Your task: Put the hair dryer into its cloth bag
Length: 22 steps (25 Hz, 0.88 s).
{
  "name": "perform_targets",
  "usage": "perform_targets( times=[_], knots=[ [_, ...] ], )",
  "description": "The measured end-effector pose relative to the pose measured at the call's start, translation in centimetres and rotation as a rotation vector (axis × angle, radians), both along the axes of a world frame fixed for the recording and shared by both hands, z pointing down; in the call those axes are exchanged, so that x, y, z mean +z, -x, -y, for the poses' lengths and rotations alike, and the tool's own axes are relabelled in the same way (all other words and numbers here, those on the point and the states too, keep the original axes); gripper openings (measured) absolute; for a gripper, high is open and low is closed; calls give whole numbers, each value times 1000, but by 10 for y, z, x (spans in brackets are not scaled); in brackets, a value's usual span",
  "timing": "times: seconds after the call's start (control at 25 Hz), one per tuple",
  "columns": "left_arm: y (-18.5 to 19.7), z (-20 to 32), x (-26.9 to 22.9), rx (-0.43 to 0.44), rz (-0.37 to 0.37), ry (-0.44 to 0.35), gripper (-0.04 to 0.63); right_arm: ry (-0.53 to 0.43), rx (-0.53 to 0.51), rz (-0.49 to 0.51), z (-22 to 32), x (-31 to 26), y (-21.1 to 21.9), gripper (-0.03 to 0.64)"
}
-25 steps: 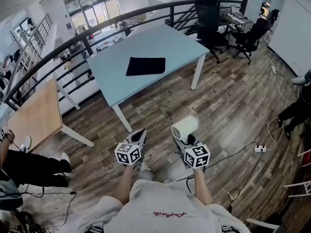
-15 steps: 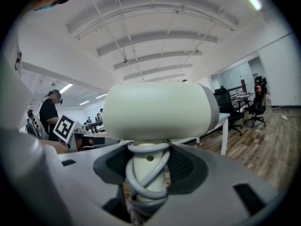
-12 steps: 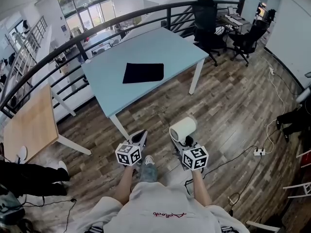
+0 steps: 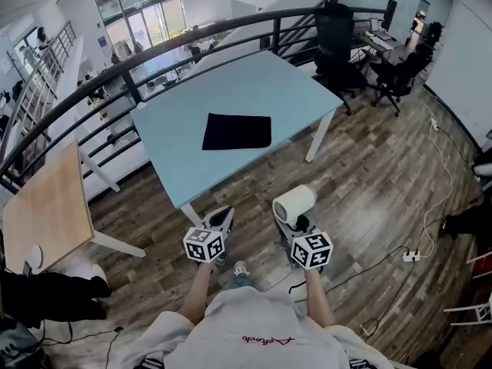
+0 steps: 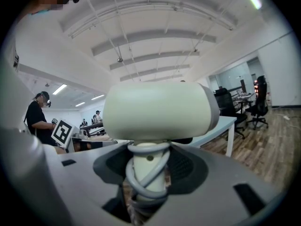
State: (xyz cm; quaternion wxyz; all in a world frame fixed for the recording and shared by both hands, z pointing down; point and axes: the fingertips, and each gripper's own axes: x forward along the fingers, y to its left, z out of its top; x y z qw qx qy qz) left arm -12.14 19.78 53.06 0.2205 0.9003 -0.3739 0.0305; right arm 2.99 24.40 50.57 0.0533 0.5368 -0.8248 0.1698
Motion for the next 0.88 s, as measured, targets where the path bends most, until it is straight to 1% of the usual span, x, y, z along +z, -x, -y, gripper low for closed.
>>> perform_targets(
  times=[0.44, 0.68, 0.88],
  knots=[
    [39, 99, 2, 12, -17, 15, 6, 2, -2, -24, 102, -7, 46, 222],
    [54, 131, 5, 22, -25, 16, 6, 1, 2, -36, 133, -7, 63, 221],
    [61, 146, 6, 27, -36, 20, 6, 10, -8, -52, 148, -5, 77, 221]
  ],
)
